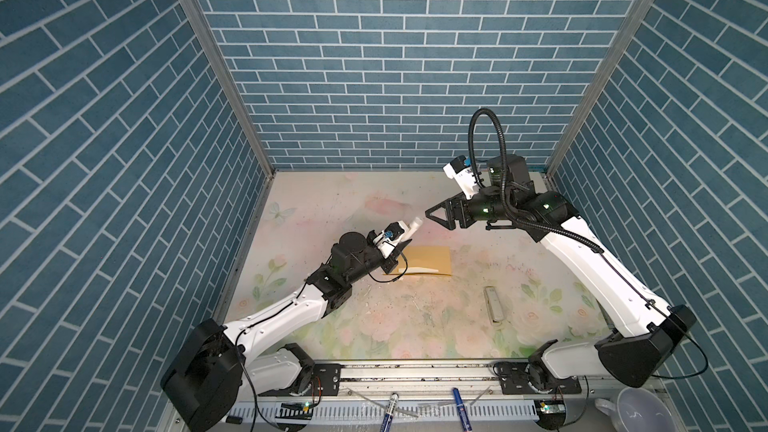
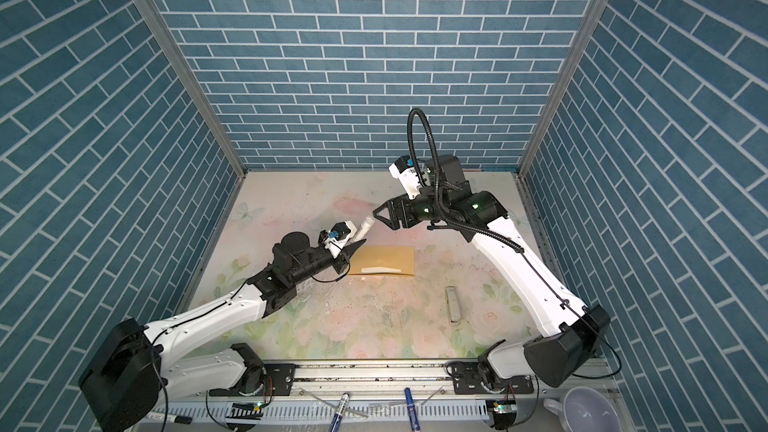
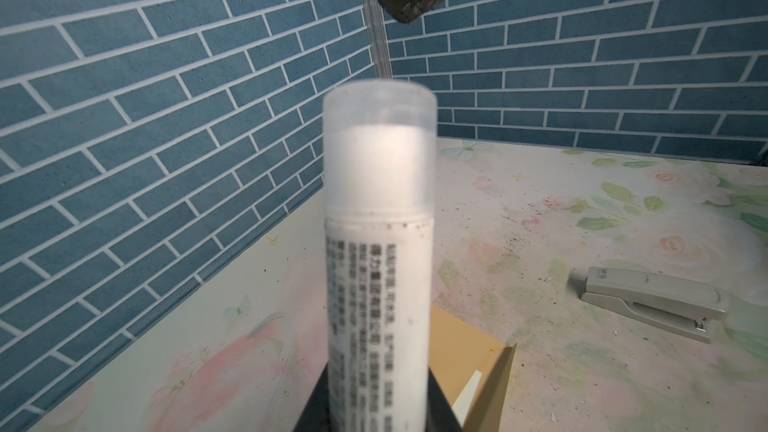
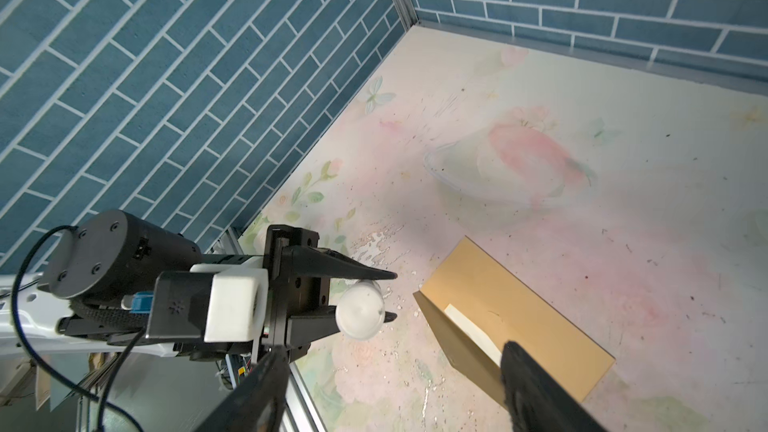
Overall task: Place the letter into the envelope and seal it
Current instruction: 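Pull the cap off with the right gripper while the left holds the stick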
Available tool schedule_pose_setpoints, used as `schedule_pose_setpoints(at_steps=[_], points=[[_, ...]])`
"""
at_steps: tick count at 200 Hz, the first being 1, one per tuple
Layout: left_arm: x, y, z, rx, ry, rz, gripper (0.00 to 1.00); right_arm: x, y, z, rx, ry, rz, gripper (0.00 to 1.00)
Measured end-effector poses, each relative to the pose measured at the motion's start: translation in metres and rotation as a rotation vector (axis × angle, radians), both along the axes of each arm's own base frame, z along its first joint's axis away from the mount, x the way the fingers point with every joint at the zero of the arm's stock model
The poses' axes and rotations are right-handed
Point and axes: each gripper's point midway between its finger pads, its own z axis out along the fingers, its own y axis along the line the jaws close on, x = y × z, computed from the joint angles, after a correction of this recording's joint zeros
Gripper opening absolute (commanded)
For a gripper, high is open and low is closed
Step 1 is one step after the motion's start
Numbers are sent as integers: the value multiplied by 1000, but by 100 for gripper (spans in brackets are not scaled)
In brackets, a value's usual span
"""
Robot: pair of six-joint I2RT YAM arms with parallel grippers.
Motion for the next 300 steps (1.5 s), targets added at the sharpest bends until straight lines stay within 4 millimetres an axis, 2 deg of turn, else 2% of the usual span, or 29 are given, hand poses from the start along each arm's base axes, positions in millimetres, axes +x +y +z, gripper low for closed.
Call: schedule_pose_setpoints(at_steps=[70, 127, 196, 259, 300], points=[[-4, -3, -1, 9, -8, -31, 0, -7, 19, -26, -19, 123, 84, 60], [-6, -4, -3, 15, -3, -43, 0, -13, 29, -29, -10, 148, 122, 49], [-7, -4, -7, 26, 12, -47, 0, -16, 32, -33, -18, 159, 138, 30], [-8, -4, -11, 36, 27, -51, 0, -16, 33, -39, -34, 173, 136, 28], [-9, -4, -13, 40, 34, -57, 0, -17, 32, -41, -48, 171, 138, 18]])
